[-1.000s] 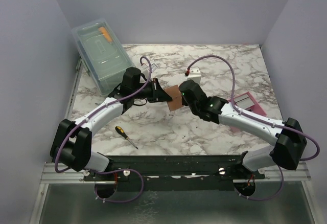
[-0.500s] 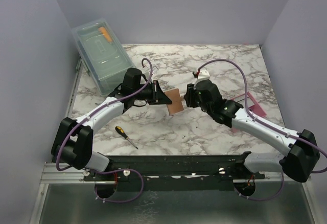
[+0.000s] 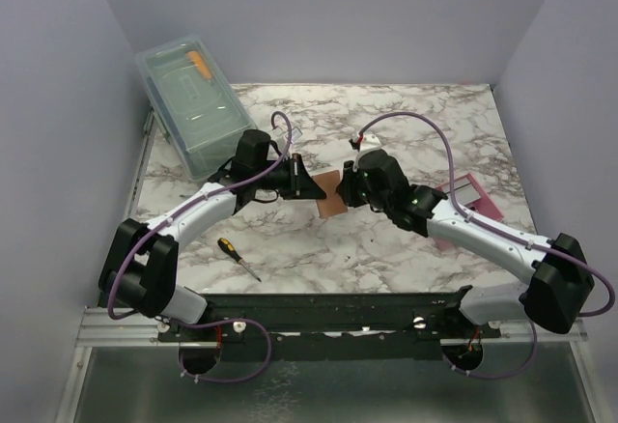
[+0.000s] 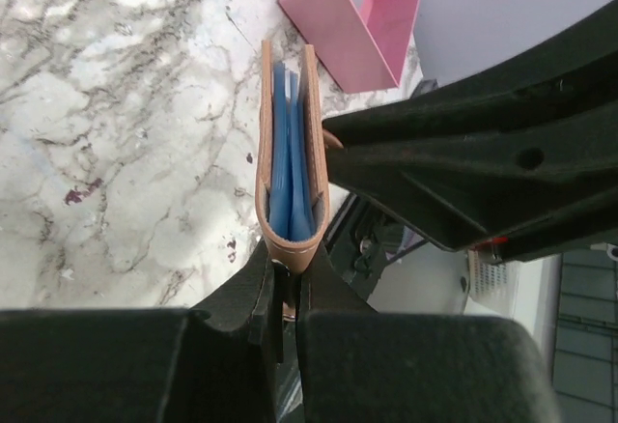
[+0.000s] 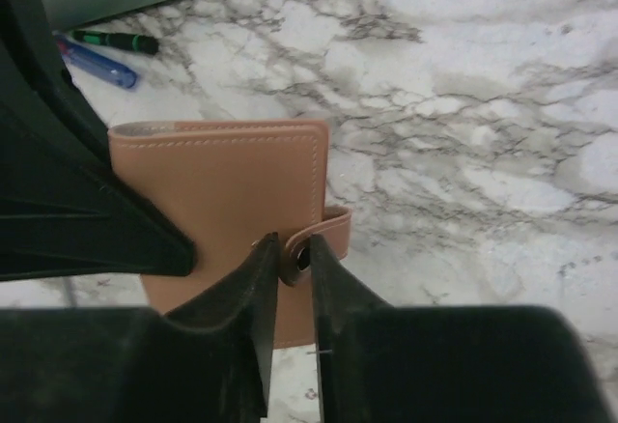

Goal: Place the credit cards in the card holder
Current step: Open the card holder at the center of the board.

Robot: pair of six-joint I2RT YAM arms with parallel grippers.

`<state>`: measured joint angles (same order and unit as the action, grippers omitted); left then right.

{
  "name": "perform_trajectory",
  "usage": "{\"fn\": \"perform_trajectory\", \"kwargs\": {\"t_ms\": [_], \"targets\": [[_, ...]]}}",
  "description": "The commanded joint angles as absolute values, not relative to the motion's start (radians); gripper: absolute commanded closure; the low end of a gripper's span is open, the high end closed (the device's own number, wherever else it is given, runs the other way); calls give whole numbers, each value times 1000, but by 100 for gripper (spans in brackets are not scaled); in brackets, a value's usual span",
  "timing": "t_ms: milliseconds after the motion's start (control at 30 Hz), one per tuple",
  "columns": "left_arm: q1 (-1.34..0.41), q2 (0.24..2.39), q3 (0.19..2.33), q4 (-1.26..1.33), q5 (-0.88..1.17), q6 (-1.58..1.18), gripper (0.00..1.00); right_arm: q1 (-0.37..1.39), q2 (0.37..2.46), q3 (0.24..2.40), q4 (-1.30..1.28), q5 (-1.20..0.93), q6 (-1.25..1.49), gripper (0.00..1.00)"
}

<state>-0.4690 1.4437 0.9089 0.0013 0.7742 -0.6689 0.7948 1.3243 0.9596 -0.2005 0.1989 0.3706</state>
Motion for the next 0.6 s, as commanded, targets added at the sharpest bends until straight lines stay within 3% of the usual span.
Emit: {"fn": "perform_trajectory", "kwargs": {"t_ms": [0, 133, 333, 567], "targets": [[-477, 1448, 943, 3, 817, -651, 100, 793, 1324, 967, -236, 341, 381, 97], [-482, 1461, 946, -38, 767, -646, 100, 792, 1312, 969, -284, 367, 376, 100], [-539, 1643, 926, -121, 645, -737, 90, 793, 1308, 905, -277, 177, 413, 100], [-544, 1642, 910, -161, 486, -765, 37, 793, 1243, 793, -239, 151, 493, 100]]}}
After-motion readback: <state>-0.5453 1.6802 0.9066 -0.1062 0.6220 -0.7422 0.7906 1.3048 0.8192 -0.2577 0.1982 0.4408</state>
